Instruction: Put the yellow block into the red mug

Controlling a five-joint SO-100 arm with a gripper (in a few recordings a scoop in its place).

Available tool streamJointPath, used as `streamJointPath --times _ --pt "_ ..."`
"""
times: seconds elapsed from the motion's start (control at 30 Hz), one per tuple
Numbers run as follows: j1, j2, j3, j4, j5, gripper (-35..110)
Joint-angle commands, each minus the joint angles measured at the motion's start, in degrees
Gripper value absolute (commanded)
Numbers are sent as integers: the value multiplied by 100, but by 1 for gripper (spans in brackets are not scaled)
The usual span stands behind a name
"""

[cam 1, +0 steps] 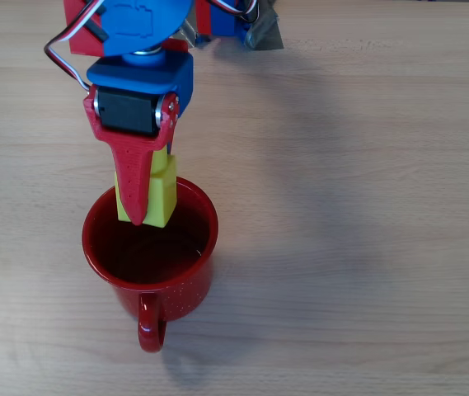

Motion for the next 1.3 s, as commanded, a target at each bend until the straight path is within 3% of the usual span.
streamJointPath --times 0.0,0.53,0.87,1.27 --pt "149 308 -193 -211 123 0" --pt "167 316 264 -343 -79 2" --pt "158 343 360 -220 -88 39" --pt "167 439 369 -264 -132 49"
